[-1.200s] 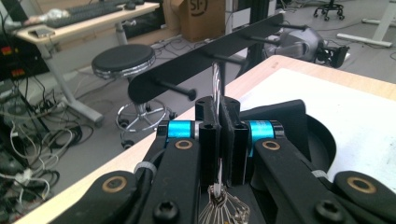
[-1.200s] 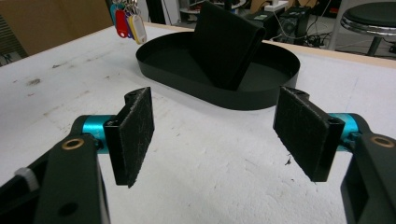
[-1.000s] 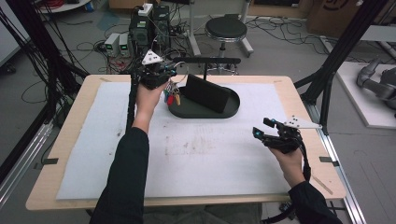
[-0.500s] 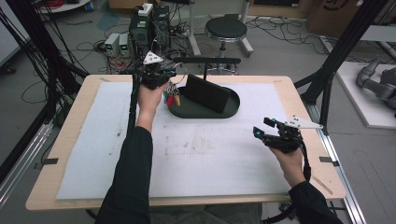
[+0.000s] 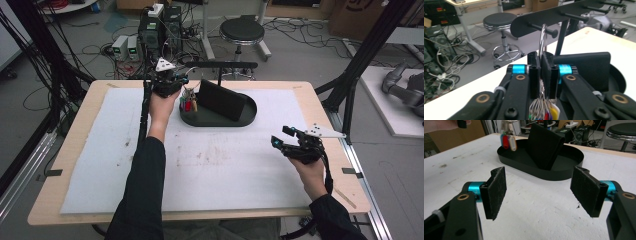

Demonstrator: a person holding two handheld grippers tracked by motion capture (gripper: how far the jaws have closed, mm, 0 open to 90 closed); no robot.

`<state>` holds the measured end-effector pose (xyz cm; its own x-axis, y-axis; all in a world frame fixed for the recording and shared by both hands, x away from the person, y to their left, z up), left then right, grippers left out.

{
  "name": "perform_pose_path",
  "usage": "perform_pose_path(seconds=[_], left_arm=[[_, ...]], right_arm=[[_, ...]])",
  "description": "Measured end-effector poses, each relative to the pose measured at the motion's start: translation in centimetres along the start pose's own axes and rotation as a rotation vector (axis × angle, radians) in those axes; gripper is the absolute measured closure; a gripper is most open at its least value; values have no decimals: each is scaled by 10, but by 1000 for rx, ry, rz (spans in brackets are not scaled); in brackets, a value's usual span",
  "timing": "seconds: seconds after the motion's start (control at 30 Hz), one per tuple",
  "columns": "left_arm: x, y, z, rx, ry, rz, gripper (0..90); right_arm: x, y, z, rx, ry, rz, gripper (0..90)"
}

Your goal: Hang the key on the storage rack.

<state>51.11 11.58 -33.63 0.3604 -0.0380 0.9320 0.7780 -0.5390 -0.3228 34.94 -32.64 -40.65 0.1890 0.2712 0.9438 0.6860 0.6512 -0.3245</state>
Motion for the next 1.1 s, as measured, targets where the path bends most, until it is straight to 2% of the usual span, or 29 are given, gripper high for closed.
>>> perform_pose_path(seconds=[0.1,0.2,0.3,0.47,0.57,0.8,0.9,1.1], left_arm=[[1,-4,-1,15,16,-2,724],[3,-13,-4,26,29,-14,584],[3,-26,-11,43,80,-25,490],[-3,-56,-23,-4,107,-59,428],[-11,-75,-31,-53,129,-69,408],[-46,-117,-46,-116,137,-57,333],[-66,-131,-49,-151,121,-50,325],[-103,-155,-50,-164,114,-30,279]], right_arm=[[0,0,0,1,0,0,295],[0,0,0,0,1,-2,295],[0,0,-1,-2,4,3,295],[0,-1,0,-5,-3,3,294],[0,-1,0,-9,1,4,295],[-1,-2,-3,-7,22,0,293],[-1,-3,-3,-12,27,-3,293],[-2,-4,-4,-19,28,1,292]])
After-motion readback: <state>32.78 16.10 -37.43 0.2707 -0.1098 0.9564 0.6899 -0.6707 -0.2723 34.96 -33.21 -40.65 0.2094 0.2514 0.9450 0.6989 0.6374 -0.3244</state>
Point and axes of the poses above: each handheld gripper's, and its own axes: y roughly forward along the jaws, x roughly out of its top, z roughly to its left, the point moved 1 cm from there along y, roughly forward along the jaws, and after that the axes turned 11 degrees about -y, right-handed, at the moved point
